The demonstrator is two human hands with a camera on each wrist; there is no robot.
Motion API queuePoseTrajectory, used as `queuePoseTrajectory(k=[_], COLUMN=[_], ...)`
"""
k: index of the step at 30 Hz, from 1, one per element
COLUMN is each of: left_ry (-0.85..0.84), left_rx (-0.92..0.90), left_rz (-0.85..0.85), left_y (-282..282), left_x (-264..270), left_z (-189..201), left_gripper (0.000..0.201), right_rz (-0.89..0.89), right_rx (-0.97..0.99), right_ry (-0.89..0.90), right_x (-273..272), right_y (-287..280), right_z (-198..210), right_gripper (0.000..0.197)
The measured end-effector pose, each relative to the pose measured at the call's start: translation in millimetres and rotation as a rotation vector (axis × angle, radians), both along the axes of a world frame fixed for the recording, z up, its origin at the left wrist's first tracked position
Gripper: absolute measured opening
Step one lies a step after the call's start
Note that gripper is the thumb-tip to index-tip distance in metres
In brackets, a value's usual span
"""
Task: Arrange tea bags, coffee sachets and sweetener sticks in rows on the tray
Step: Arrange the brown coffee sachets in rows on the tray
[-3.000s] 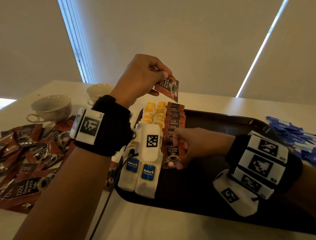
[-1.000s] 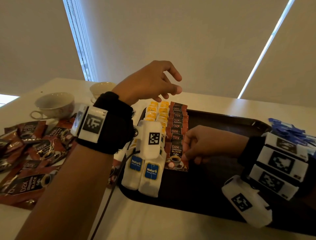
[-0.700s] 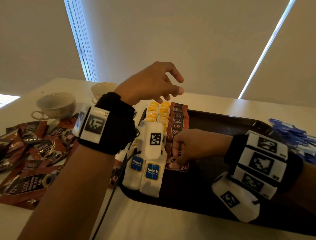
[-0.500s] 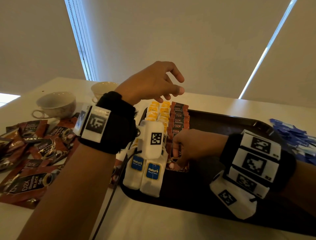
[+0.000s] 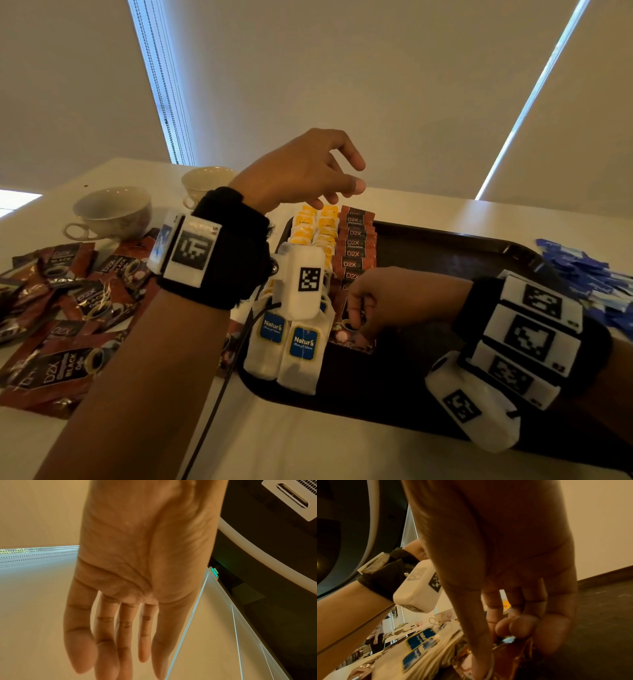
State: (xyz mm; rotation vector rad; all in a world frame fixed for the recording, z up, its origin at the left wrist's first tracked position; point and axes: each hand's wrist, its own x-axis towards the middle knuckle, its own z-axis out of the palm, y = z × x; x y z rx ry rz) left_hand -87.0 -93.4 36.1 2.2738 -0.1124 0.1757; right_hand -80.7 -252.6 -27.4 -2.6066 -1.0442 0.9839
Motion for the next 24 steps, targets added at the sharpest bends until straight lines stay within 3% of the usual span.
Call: queuePoseTrajectory(k=[15,20,24], left_ry=[-0.006,0.001,0.012], left_rx=[0.009,0.008,0.043], left_rz=[0.006,0.005,0.01], left_y=[3.9,4.0,0.3], left_x=[4.8,6.1,7.1], left_z=[-3.9,-4.6,-5.7], left_gripper=[0.03,0.03,0.029], right_rz=[0.032,-0.078,-0.167], right_rx=[0.074,0.392,0.685], right_ry=[-0.048,-0.095,-0.073], right_x=[3.0,-1.3,1.9], right_y=[-2.7,-23.8,-48.8], right_z=[11.7,52.3,74.8], right_gripper=[0.018,0.016,0.031])
